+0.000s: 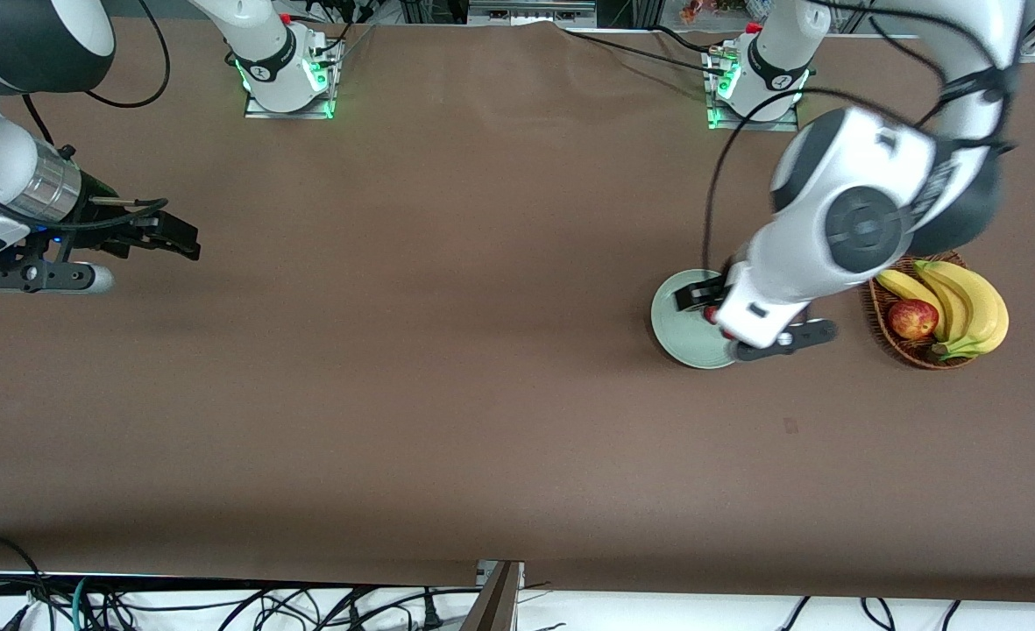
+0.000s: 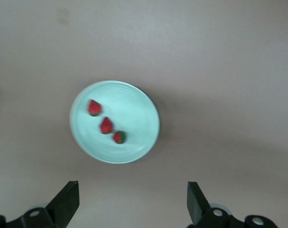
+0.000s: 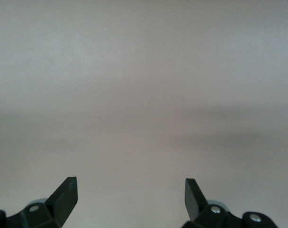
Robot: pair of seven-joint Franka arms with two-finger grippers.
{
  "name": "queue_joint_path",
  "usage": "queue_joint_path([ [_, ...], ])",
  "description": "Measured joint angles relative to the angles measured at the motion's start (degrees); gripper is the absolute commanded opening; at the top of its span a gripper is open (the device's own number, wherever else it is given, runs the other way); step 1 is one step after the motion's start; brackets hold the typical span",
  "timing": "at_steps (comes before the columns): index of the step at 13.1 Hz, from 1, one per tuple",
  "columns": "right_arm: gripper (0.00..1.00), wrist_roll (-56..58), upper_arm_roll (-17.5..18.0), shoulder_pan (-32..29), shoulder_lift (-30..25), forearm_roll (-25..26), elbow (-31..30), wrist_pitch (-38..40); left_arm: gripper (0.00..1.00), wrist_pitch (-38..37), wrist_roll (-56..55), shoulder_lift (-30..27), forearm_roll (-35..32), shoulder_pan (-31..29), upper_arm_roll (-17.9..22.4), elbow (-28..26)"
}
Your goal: Collect all strawberries into plate
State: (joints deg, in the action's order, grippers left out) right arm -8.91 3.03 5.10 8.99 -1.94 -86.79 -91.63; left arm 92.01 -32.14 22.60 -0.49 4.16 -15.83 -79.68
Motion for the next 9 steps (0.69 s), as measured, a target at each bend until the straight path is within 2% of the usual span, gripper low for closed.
queue_joint_path([
  [2,1.0,-0.01,0.24,0.76,0.0,0.0,0.33,0.0,1.0,-1.56,10.43,-3.39,0.02,-5.15,0.14,1.02],
  [5,1.0,-0.01,0.17,0.95,0.0,0.0,0.47,0.0,1.0,-3.51,16.64,-7.38,0.0,-9.67,0.59,0.87],
  [7,1.0,-0.04,0.03,0.9,0.01,0.0,0.48,0.0,1.0,-3.82,23.02,-10.37,-0.42,-11.37,1.62,-1.28],
  [9,1.0,-0.04,-0.16,0.76,0.05,0.0,0.48,0.0,1.0,-1.04,30.79,-14.61,-0.64,-11.42,5.12,-6.4],
])
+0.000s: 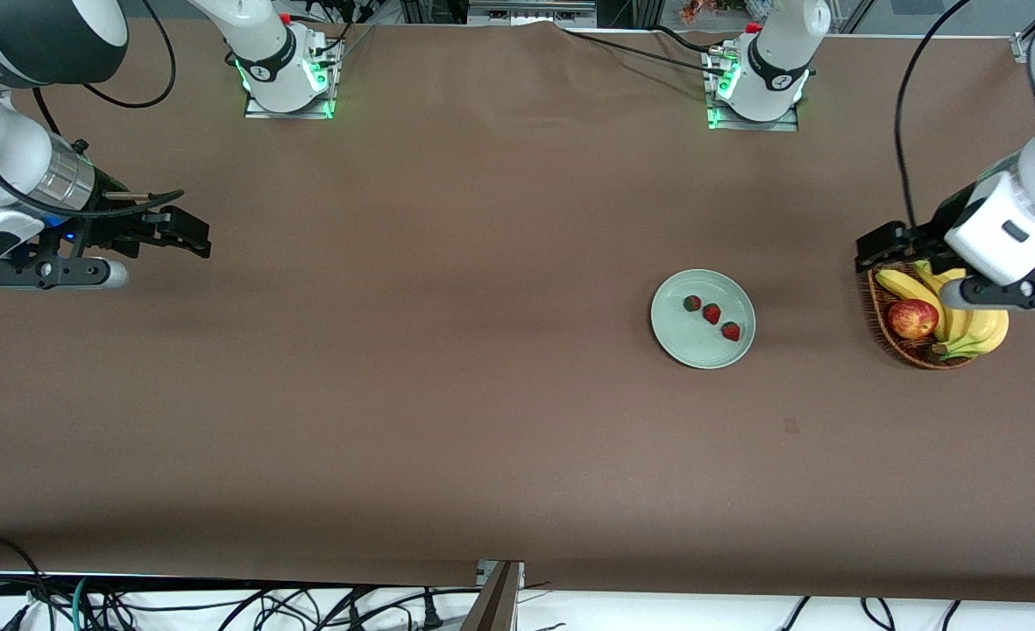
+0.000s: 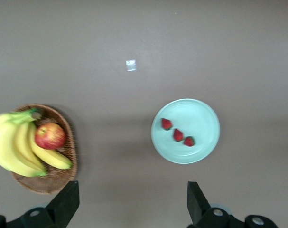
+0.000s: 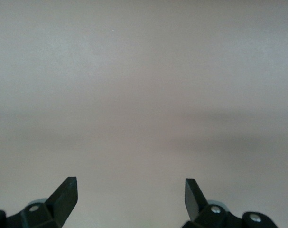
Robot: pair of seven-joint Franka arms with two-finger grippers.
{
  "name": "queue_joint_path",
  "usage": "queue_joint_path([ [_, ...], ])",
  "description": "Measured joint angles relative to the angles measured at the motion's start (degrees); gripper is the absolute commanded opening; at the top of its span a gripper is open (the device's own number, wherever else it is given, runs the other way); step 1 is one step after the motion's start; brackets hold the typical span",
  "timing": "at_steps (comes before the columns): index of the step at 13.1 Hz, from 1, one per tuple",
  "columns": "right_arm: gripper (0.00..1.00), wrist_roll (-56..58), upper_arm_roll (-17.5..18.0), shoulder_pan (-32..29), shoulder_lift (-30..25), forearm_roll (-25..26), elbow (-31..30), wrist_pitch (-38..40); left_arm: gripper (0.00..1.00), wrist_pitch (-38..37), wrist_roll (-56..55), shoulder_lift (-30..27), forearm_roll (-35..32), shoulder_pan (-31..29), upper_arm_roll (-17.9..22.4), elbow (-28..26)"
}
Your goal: Collect all strawberries into plate
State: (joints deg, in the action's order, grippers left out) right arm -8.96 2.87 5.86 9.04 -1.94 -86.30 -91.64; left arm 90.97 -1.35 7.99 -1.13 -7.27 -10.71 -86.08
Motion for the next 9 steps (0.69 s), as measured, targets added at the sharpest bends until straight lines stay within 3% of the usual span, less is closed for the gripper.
queue_joint_path([
  [2,1.0,0.0,-0.03,-0.07,0.02,0.0,0.0,0.01,1.0,5.56,3.7,-5.14,0.0,0.79,4.62,-6.78],
  [5,1.0,0.0,0.07,-0.01,0.02,-0.06,0.0,0.02,1.0,7.39,5.13,-11.17,0.0,3.1,8.65,-14.69],
  [9,1.0,-0.02,0.19,0.25,0.02,-0.08,0.01,0.04,1.0,8.1,5.7,-13.74,-0.18,6.01,9.72,-17.07],
])
